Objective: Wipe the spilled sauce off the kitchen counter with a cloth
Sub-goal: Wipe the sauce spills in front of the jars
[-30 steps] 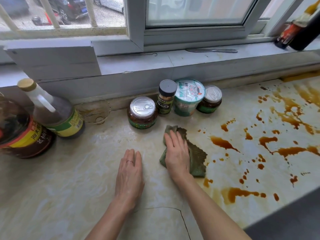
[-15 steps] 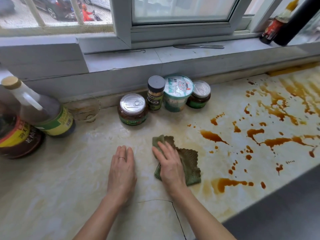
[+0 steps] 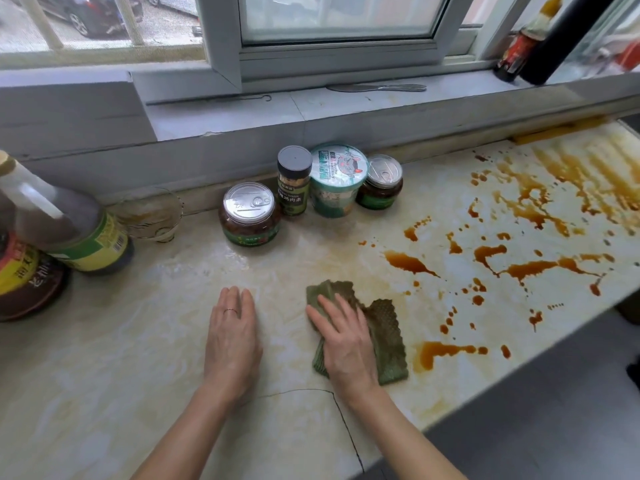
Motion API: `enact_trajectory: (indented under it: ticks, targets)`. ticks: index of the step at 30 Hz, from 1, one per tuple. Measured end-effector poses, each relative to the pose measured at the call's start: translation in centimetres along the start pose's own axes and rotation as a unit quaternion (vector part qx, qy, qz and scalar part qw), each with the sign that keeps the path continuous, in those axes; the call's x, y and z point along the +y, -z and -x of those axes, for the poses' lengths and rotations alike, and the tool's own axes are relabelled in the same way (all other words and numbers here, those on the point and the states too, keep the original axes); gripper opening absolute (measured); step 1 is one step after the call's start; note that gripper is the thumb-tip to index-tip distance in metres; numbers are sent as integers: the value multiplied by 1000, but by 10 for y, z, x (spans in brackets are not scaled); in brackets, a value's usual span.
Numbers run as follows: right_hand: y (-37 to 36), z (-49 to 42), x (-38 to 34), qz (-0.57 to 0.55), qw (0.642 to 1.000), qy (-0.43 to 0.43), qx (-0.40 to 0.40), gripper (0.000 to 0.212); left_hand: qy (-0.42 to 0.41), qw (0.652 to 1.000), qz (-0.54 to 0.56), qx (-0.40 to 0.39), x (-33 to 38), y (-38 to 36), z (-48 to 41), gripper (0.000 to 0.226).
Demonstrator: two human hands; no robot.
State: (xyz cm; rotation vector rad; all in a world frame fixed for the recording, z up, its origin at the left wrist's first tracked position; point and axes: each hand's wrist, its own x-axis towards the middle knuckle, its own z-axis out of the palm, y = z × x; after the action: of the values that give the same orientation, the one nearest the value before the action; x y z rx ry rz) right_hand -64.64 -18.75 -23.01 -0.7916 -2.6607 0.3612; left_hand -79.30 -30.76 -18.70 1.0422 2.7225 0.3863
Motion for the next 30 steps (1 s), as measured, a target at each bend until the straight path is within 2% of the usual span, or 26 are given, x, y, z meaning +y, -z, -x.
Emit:
enact_trajectory:
  ticks: [3, 5, 9, 12, 16, 21, 24, 27, 30]
  targets:
    - [4, 15, 6, 7, 998, 68, -14, 45, 1, 1000, 9, 0, -3, -2, 0, 64]
    - [10, 12, 19, 24, 997, 73, -23, 47, -6, 1000, 13, -6, -4, 0, 0, 63]
    - [18, -1, 34, 46, 999, -24, 6, 47, -21, 1000, 7, -14, -7, 4, 0, 63]
    - [15, 1, 26, 46, 998, -44, 31, 42, -22, 1000, 7, -12, -8, 4, 0, 63]
    - [11, 30, 4, 12, 1000, 7, 28, 59, -14, 1000, 11, -9, -6, 2, 1, 62]
    - [20, 45, 31, 6, 995, 93, -26, 41, -1, 999, 42, 0, -2, 5, 2, 59]
    - [26, 36, 56, 7, 998, 57, -23, 42, 23, 996, 80, 7, 7, 6, 8, 56]
    - [26, 33, 52, -13, 1000, 10, -17, 44, 1, 998, 64, 14, 19, 2, 17, 62]
    - [28, 45, 36, -39, 999, 20, -24, 46, -10, 998, 52, 15, 37, -10, 25, 62]
